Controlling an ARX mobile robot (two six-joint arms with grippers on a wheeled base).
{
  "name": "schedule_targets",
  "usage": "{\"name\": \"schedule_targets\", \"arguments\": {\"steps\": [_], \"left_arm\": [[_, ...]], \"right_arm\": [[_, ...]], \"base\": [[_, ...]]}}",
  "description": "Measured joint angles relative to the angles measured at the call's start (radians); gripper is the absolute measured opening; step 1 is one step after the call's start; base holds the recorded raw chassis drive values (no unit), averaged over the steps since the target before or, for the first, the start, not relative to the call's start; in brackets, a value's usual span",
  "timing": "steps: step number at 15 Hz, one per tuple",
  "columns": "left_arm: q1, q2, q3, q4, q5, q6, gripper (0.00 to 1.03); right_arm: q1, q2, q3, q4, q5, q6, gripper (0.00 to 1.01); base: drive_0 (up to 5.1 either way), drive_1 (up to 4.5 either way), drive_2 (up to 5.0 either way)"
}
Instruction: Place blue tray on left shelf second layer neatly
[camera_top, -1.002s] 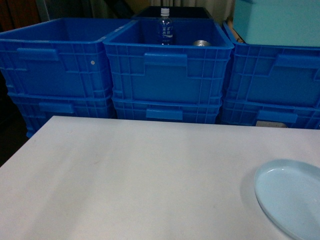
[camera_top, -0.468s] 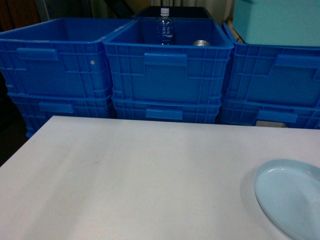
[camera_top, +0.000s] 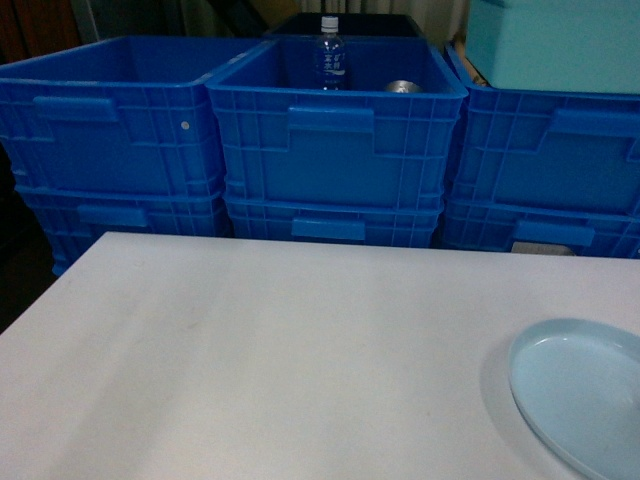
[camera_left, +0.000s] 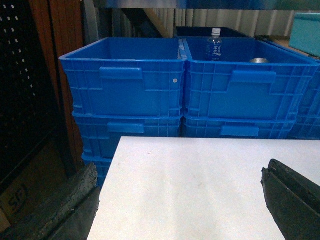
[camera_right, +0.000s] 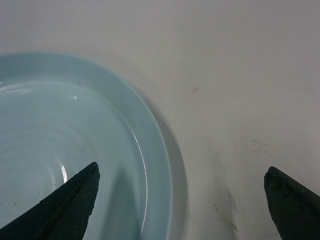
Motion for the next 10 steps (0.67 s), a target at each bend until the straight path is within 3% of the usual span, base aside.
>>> {"name": "schedule_targets", "arguments": {"steps": [3, 5, 7, 10], "left_arm": [[0.0, 0.0, 0.0, 0.0, 0.0, 0.0, 0.98], [0.0, 0.0, 0.0, 0.0, 0.0, 0.0, 0.98], [0.0, 0.0, 0.0, 0.0, 0.0, 0.0, 0.98], [0.0, 0.0, 0.0, 0.0, 0.0, 0.0, 0.98]], "right_arm": [[0.001, 0.016, 0.005, -0.036, -0.003, 0.018, 0.98], [0.025, 0.013, 0.021, -0.113, -0.003, 0.028, 0.98], [0.067, -0.029, 0.091, -0.294, 0.009, 0.005, 0.98], [0.068, -0.021, 0.107, -0.302, 0.047, -0.011, 0.98]], "base": [[0.0, 0.0, 0.0], [0.0, 0.0, 0.0], [0.0, 0.0, 0.0], [0.0, 0.0, 0.0]]}}
